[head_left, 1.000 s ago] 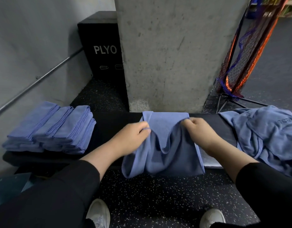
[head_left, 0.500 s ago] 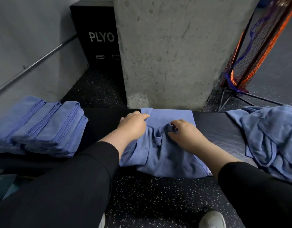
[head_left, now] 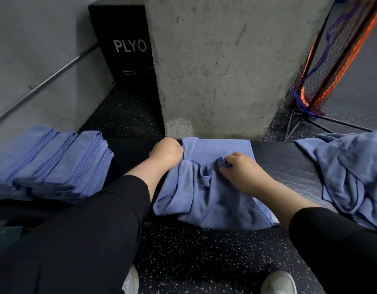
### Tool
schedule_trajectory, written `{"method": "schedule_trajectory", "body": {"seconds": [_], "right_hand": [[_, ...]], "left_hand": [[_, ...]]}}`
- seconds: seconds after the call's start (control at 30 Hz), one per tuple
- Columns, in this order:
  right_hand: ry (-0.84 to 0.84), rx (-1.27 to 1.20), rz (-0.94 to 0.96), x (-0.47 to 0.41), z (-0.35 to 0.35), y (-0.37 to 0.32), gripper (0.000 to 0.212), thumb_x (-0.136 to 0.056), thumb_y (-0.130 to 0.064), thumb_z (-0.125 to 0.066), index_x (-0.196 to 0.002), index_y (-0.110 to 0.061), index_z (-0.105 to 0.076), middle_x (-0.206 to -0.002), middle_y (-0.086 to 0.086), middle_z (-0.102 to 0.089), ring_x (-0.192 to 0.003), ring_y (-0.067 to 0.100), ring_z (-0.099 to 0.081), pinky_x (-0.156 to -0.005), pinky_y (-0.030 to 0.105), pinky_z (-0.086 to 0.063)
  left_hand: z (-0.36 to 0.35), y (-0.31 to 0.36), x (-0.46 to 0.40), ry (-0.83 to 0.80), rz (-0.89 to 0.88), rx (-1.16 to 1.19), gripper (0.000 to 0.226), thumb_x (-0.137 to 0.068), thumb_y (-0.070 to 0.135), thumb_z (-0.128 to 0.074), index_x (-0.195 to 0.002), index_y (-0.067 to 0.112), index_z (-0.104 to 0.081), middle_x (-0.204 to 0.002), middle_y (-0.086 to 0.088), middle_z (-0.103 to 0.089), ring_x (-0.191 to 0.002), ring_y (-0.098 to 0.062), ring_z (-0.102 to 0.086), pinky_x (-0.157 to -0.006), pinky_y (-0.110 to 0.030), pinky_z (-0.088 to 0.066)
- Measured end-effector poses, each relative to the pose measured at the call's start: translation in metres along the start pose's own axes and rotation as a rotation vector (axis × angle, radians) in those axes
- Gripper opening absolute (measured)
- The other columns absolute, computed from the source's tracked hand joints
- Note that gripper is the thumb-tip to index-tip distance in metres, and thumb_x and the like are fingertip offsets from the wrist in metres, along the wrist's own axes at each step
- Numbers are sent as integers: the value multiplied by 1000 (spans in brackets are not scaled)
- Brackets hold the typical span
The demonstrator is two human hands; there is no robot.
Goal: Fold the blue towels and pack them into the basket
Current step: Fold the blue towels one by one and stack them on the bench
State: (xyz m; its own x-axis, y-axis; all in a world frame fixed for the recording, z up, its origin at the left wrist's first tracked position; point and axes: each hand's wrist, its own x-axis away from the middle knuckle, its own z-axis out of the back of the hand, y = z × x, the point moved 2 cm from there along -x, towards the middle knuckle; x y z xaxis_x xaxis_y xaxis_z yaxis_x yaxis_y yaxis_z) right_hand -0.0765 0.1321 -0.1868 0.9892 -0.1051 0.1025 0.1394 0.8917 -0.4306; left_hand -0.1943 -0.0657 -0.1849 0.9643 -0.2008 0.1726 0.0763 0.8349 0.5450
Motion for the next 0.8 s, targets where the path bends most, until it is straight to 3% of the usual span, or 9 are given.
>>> {"method": "schedule_trajectory", "body": {"seconds": [0.07,0.23,0.33,0.43,0.53,0.6,0.7,0.8], "right_hand": [[5,4,-6,0,0,-1,39,-98,-34,-54,-65,-26,-34,-94,2,-50,-82,27,-48,-82,44,-49],[-5,9,-18,1,-3,-2,38,-97,-34,-54,-65,-26,-35,-95,0,-48,-85,27,-47,-84,45,-49],[-1,2,-8,1,-5,0,35,-97,-33,-55,-67,-25,-39,-96,0,-49,-89,29,-51,-84,45,-50],[1,0,8,0,-6,2,38,-96,-33,-55,-64,-28,-36,-95,-1,-47,-91,30,-52,-85,46,-50],[-6,0,9,0,-6,2,39,-96,-34,-55,-64,-28,-34,-95,-1,-47,-93,32,-52,-86,47,-49],[-13,-3,8,-1,-5,2,39,-97,-34,-54,-64,-29,-34,-96,-1,-47,-94,32,-52,-87,47,-49],[-31,2,-2,0,-4,3,34,-98,-34,-53,-68,-26,-40,-100,1,-50,-97,32,-52,-89,46,-48],[-32,10,-1,0,-4,3,29,-100,-34,-51,-73,-22,-46,-108,5,-54,-99,32,-54,-89,45,-48]], "left_hand": [[-2,-4,1,34,5,4,35,-86,3,-44,-54,16,-35,-61,-4,-38,-60,-21,-30,-54,-32,-26],[-15,-3,-4,20,15,47,28,-93,30,-65,-69,17,-62,-73,-2,-56,-67,-21,-52,-64,-34,-46],[-20,1,-9,39,60,31,33,-89,35,-69,-65,16,-58,-68,-6,-60,-66,-24,-57,-61,-31,-42],[-23,7,-11,37,111,-30,24,-86,31,-67,-69,17,-59,-82,-12,-68,-76,-30,-66,-60,-31,-42],[-25,16,-9,26,128,-65,12,-88,27,-59,-80,18,-58,-85,-6,-64,-84,-31,-64,-74,-38,-49],[-24,17,-9,32,112,-63,15,-89,27,-56,-78,16,-56,-80,-5,-59,-76,-31,-59,-65,-33,-46],[-9,15,-7,118,69,29,26,-92,22,-52,-70,9,-54,-68,-16,-50,-64,-38,-47,-50,-32,-28],[10,3,-10,257,38,146,19,-94,17,-52,-78,10,-58,-78,-7,-60,-74,-30,-54,-62,-35,-40]]}}
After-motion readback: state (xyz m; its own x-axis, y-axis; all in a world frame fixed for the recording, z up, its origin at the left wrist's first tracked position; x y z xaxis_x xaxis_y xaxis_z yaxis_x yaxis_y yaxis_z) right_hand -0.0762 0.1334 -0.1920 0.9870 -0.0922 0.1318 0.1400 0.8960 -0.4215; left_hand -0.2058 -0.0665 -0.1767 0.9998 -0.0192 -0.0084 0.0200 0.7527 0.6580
